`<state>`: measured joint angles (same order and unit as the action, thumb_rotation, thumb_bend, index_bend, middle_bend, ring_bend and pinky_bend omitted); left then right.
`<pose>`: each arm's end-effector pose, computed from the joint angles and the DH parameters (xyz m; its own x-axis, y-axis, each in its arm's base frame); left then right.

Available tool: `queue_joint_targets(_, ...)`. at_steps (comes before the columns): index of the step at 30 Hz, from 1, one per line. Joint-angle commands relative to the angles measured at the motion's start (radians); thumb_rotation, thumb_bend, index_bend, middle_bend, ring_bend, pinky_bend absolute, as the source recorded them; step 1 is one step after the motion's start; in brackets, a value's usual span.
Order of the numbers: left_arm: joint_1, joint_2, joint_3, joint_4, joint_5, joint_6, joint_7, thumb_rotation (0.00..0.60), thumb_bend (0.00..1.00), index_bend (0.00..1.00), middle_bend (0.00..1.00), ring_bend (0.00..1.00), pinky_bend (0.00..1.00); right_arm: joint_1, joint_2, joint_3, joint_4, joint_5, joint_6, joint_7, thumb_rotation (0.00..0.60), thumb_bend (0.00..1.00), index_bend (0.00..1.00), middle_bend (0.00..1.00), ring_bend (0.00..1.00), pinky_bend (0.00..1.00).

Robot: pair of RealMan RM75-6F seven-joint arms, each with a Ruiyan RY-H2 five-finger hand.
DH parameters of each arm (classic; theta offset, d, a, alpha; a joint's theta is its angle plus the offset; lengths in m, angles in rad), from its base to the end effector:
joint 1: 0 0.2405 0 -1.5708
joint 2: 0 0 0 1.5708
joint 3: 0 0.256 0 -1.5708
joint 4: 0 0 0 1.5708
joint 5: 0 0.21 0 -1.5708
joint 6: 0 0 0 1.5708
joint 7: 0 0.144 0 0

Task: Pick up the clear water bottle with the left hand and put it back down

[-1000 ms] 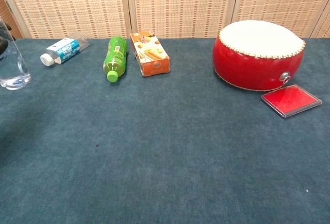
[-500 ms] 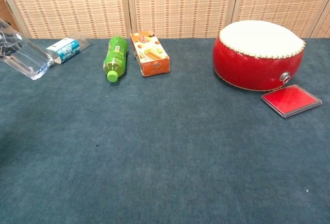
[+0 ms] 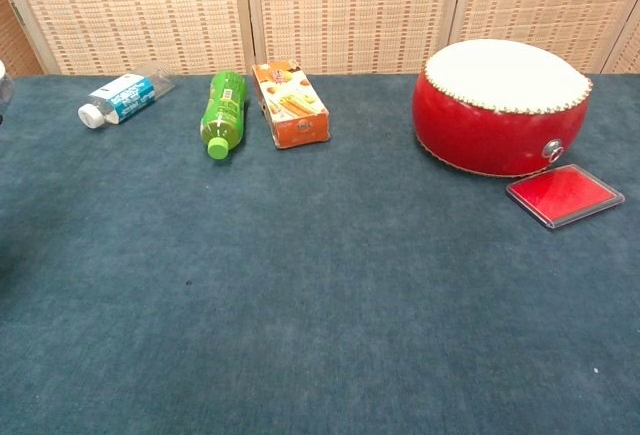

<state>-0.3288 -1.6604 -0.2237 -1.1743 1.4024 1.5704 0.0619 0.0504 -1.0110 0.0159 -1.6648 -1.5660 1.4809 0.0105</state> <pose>-0.2683 0.2810 0.0606 0.2811 -0.2951 0.9132 0.9500 -0.0493 -0.3084 -0.3086 -0.1627 0.1795 0.4414 -0.0518 0.8958 -0.8972 -0.0412 0.4397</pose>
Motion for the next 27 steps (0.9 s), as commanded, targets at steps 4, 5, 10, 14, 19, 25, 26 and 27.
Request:
queue_joint_targets(4, 0.024, 0.034, -0.023, -0.277, -0.082, -0.071, -0.49, 0.6, 0.71, 0.74, 0.77, 0.58, 0.41, 0.001, -0.001, 0.001, 0.0, 0.004, -0.003, -0.001, 0.6, 0.13, 0.0, 0.0, 0.0, 0.19)
queue_joint_targets(5, 0.03, 0.051, -0.032, -0.324, -0.1, -0.092, -0.543, 0.6, 0.71, 0.74, 0.77, 0.58, 0.41, 0.002, 0.0, 0.0, -0.001, 0.003, -0.005, -0.001, 0.6, 0.13, 0.0, 0.0, 0.0, 0.19)
queue_joint_targets(10, 0.054, 0.126, -0.068, -0.467, -0.171, -0.186, -0.727, 0.6, 0.71, 0.74, 0.77, 0.58, 0.42, 0.004, 0.001, -0.002, -0.003, 0.004, -0.012, -0.006, 0.6, 0.13, 0.0, 0.0, 0.0, 0.19)
queue_joint_targets(14, 0.052, 0.102, -0.064, -0.407, -0.171, -0.161, -0.622, 0.6, 0.71, 0.74, 0.77, 0.58, 0.42, 0.004, 0.001, -0.001, -0.004, 0.006, -0.013, -0.006, 0.6, 0.13, 0.0, 0.0, 0.0, 0.19)
queue_joint_targets(19, 0.039, 0.056, -0.044, -0.282, -0.166, -0.126, -0.419, 0.6, 0.71, 0.74, 0.77, 0.58, 0.42, 0.006, 0.002, -0.002, -0.005, 0.008, -0.017, -0.008, 0.6, 0.13, 0.0, 0.0, 0.0, 0.19)
queue_joint_targets(25, 0.021, 0.025, -0.055, -0.193, -0.141, -0.098, -0.329, 0.6, 0.71, 0.74, 0.77, 0.58, 0.42, 0.001, 0.006, -0.002, -0.006, 0.003, -0.006, 0.001, 0.6, 0.13, 0.0, 0.0, 0.0, 0.19)
queue_joint_targets(26, 0.022, 0.034, -0.067, -0.212, -0.139, -0.092, -0.343, 0.6, 0.71, 0.74, 0.77, 0.58, 0.42, 0.0, 0.005, -0.001, -0.005, 0.005, -0.003, 0.002, 0.6, 0.13, 0.0, 0.0, 0.0, 0.19)
queue_joint_targets(27, 0.022, 0.045, -0.08, -0.23, -0.132, -0.081, -0.351, 0.6, 0.71, 0.74, 0.77, 0.58, 0.42, -0.001, 0.004, 0.001, -0.004, 0.007, 0.0, 0.001, 0.6, 0.13, 0.0, 0.0, 0.0, 0.19)
